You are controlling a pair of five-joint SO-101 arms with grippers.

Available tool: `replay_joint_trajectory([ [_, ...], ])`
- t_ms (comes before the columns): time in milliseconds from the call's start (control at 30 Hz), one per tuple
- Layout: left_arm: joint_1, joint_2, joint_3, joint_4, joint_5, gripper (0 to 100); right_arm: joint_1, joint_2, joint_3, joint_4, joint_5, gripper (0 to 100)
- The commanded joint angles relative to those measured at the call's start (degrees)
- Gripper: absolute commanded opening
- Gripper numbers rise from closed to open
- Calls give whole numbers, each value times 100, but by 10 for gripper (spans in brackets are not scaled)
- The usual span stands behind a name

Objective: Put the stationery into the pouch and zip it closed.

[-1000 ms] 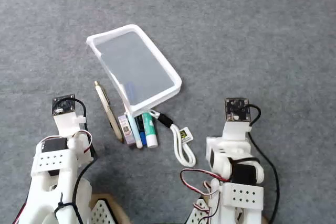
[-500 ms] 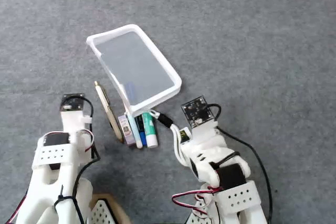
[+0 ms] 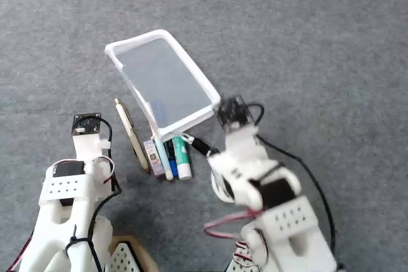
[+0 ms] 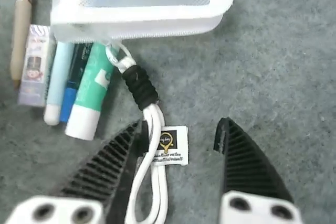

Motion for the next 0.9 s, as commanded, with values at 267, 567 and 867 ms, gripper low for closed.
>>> replay_joint_trajectory([
  [267,-48,-18,-110,-132,62,29,-527,5226,-3231,1081,-62,252],
  [567,-48,-18,-101,-132,62,29,-1116,5622,-3837,1055,642,346],
  [867,-48,-18,-101,-132,62,29,-844,5833,-3908,422,905,342],
])
